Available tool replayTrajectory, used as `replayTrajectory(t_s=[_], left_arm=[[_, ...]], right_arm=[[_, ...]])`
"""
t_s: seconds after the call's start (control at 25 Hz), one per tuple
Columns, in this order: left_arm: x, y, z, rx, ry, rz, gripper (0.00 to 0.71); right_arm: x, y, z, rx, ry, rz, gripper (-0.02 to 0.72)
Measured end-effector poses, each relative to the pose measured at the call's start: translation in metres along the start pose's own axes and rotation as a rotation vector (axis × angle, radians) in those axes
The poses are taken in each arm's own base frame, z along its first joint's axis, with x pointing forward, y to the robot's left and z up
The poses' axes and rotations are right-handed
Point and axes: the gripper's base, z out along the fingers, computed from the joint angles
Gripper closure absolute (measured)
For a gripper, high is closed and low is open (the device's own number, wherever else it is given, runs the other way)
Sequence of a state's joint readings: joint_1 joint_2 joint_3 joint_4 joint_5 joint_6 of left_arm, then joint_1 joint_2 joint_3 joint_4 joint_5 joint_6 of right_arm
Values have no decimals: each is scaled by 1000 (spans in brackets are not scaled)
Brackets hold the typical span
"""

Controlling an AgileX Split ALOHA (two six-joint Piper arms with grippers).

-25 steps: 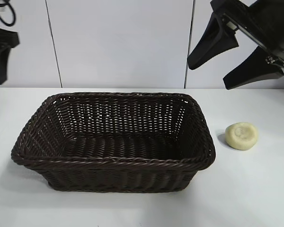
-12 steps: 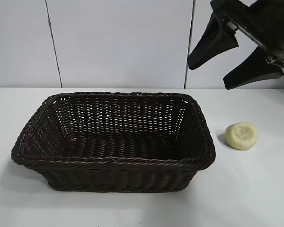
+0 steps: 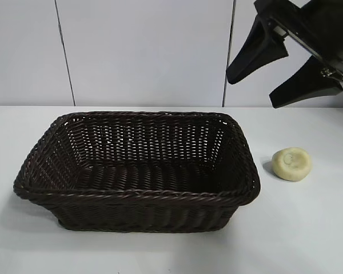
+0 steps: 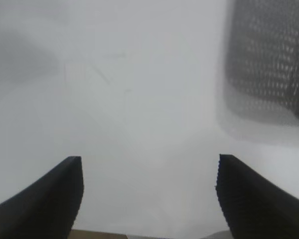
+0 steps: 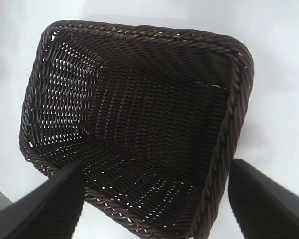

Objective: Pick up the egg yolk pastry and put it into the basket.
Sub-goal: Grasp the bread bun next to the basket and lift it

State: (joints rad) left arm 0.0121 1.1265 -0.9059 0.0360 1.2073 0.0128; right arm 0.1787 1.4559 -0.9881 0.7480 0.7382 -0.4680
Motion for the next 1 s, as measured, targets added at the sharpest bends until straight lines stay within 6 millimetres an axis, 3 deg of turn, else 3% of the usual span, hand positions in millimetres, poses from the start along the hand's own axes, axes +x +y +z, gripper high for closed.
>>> replayTrajectory(t_s=[0.28,0.44,0.56,1.0], left_arm=[[75,-2,3,-1,-113,-4,168],[107,-3,9,-3,-208,-6,168],[123,-4,13,-5,-278,-8,168],[154,-4,-6,-11,-532,-18,168]], right_arm=[[0,0,0,-1,3,0,136],[0,0,0,-1,3,0,136],[0,0,0,-1,3,0,136],[0,0,0,-1,2,0,136]])
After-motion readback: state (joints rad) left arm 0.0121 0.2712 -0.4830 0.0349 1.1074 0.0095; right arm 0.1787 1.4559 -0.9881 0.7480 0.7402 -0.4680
